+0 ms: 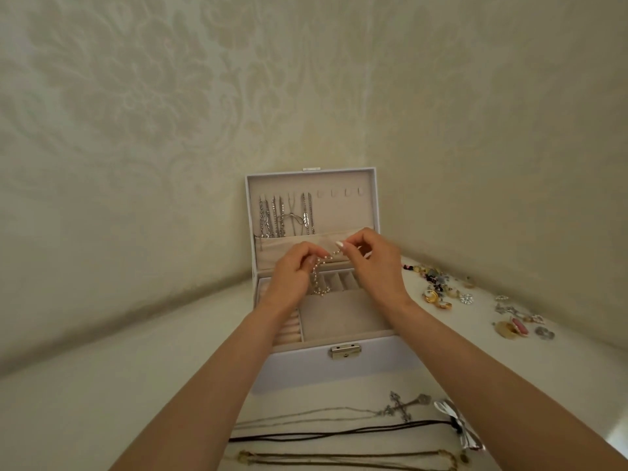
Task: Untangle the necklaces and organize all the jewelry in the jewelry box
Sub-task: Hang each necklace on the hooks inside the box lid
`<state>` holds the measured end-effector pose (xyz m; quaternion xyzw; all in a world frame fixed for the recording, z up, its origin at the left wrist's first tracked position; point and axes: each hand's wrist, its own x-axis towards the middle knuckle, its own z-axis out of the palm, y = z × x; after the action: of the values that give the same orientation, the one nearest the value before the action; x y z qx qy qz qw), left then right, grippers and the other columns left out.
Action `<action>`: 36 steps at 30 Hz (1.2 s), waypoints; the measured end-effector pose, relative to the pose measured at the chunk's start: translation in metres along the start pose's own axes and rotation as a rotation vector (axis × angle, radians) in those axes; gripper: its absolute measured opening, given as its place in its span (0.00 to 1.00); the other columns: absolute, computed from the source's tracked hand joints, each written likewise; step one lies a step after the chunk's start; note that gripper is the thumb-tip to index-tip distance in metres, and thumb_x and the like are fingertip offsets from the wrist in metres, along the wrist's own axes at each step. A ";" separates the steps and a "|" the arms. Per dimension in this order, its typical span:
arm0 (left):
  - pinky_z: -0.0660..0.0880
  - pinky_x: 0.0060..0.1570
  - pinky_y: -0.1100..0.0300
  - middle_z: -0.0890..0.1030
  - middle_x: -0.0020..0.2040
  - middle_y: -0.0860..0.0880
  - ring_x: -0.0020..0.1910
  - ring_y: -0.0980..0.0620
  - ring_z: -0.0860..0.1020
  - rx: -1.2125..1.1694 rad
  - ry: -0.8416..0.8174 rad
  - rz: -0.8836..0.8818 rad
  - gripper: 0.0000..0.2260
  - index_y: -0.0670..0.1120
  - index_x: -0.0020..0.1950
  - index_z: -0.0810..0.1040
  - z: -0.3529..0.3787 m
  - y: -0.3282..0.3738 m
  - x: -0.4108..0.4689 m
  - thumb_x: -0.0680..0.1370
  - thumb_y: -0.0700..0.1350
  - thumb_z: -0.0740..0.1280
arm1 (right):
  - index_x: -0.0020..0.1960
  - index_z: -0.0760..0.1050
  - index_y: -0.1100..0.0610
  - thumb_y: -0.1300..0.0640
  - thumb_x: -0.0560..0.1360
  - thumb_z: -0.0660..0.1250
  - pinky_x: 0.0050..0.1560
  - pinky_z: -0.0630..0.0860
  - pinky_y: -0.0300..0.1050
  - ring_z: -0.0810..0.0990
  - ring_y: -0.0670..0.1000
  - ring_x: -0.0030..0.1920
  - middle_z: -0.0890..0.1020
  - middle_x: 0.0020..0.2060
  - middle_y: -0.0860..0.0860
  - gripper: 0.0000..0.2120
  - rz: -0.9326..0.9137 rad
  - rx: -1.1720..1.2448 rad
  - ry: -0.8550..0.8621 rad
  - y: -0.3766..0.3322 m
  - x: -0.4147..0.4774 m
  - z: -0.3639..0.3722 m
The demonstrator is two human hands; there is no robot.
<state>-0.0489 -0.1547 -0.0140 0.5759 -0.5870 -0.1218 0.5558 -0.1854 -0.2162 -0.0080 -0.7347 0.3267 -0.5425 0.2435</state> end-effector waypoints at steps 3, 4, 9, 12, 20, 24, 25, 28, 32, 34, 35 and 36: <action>0.70 0.35 0.65 0.76 0.37 0.44 0.32 0.57 0.73 -0.104 0.016 -0.043 0.10 0.42 0.48 0.76 0.000 0.005 -0.001 0.80 0.35 0.56 | 0.39 0.75 0.54 0.56 0.73 0.70 0.38 0.70 0.37 0.75 0.43 0.35 0.78 0.32 0.43 0.06 0.018 0.054 -0.016 -0.003 -0.001 -0.001; 0.70 0.33 0.63 0.74 0.34 0.45 0.28 0.57 0.72 -0.119 0.009 -0.047 0.09 0.41 0.49 0.76 0.000 0.006 -0.002 0.81 0.35 0.56 | 0.39 0.75 0.54 0.57 0.73 0.70 0.38 0.69 0.35 0.75 0.42 0.34 0.78 0.32 0.43 0.06 0.022 0.070 -0.019 -0.004 -0.001 -0.002; 0.65 0.25 0.69 0.75 0.33 0.48 0.23 0.60 0.69 -0.159 -0.047 -0.071 0.06 0.41 0.48 0.76 0.000 0.009 -0.003 0.80 0.36 0.59 | 0.38 0.74 0.54 0.63 0.74 0.68 0.37 0.75 0.40 0.79 0.45 0.33 0.79 0.30 0.46 0.08 0.049 0.207 -0.033 -0.005 -0.002 -0.002; 0.71 0.33 0.67 0.79 0.34 0.48 0.30 0.58 0.75 -0.112 -0.104 -0.066 0.04 0.44 0.45 0.77 0.002 0.011 -0.003 0.77 0.36 0.65 | 0.40 0.75 0.57 0.65 0.74 0.67 0.39 0.74 0.36 0.77 0.39 0.33 0.79 0.32 0.44 0.06 0.021 0.217 -0.021 -0.006 -0.003 -0.003; 0.70 0.37 0.68 0.79 0.34 0.50 0.33 0.60 0.75 -0.070 -0.076 -0.023 0.10 0.49 0.36 0.75 0.001 0.008 -0.002 0.72 0.36 0.71 | 0.45 0.77 0.55 0.73 0.70 0.65 0.40 0.70 0.28 0.75 0.37 0.38 0.78 0.38 0.42 0.14 -0.023 0.137 -0.067 -0.005 -0.003 -0.002; 0.68 0.35 0.73 0.78 0.33 0.51 0.31 0.62 0.73 -0.016 -0.007 0.003 0.06 0.45 0.36 0.77 0.000 0.010 -0.002 0.72 0.38 0.72 | 0.45 0.78 0.55 0.75 0.68 0.65 0.42 0.72 0.36 0.76 0.43 0.39 0.77 0.38 0.44 0.17 -0.072 0.097 -0.058 -0.003 -0.001 -0.001; 0.68 0.36 0.73 0.78 0.35 0.50 0.33 0.60 0.73 0.000 0.018 0.011 0.05 0.42 0.37 0.78 -0.001 0.010 -0.002 0.72 0.39 0.71 | 0.45 0.78 0.54 0.75 0.67 0.65 0.41 0.72 0.35 0.75 0.44 0.39 0.77 0.39 0.44 0.17 -0.078 0.081 -0.051 -0.002 -0.001 0.000; 0.67 0.36 0.72 0.77 0.36 0.50 0.36 0.57 0.72 0.015 0.083 0.050 0.04 0.41 0.40 0.78 -0.003 0.008 0.001 0.74 0.40 0.69 | 0.45 0.80 0.53 0.73 0.68 0.66 0.41 0.69 0.29 0.74 0.40 0.40 0.76 0.40 0.42 0.16 -0.090 0.043 -0.055 0.000 -0.001 0.000; 0.70 0.38 0.73 0.79 0.36 0.53 0.35 0.64 0.75 -0.046 0.074 0.017 0.05 0.42 0.41 0.76 -0.002 0.007 0.001 0.77 0.37 0.64 | 0.43 0.81 0.55 0.71 0.70 0.68 0.42 0.69 0.29 0.75 0.39 0.40 0.77 0.39 0.43 0.12 -0.073 0.077 -0.041 -0.004 -0.001 -0.001; 0.73 0.38 0.71 0.80 0.35 0.50 0.33 0.63 0.77 -0.100 0.062 -0.014 0.06 0.42 0.41 0.74 -0.002 0.009 -0.001 0.79 0.38 0.63 | 0.43 0.81 0.57 0.69 0.71 0.68 0.41 0.70 0.29 0.76 0.38 0.39 0.79 0.38 0.44 0.09 -0.068 0.096 -0.036 -0.004 -0.002 -0.001; 0.73 0.37 0.69 0.80 0.34 0.49 0.32 0.61 0.77 -0.108 0.053 -0.023 0.07 0.42 0.41 0.74 -0.002 0.010 -0.001 0.79 0.39 0.62 | 0.43 0.81 0.58 0.68 0.71 0.69 0.41 0.70 0.29 0.76 0.38 0.39 0.79 0.38 0.45 0.07 -0.062 0.102 -0.036 -0.004 -0.002 -0.001; 0.74 0.36 0.67 0.80 0.33 0.48 0.31 0.60 0.77 -0.106 0.046 -0.031 0.07 0.41 0.41 0.74 -0.002 0.011 -0.002 0.79 0.40 0.62 | 0.43 0.81 0.59 0.67 0.71 0.69 0.40 0.69 0.29 0.76 0.38 0.38 0.80 0.38 0.45 0.06 -0.055 0.104 -0.036 -0.004 -0.002 -0.001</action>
<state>-0.0538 -0.1491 -0.0059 0.5574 -0.5580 -0.1481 0.5967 -0.1857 -0.2116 -0.0060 -0.7394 0.2735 -0.5517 0.2722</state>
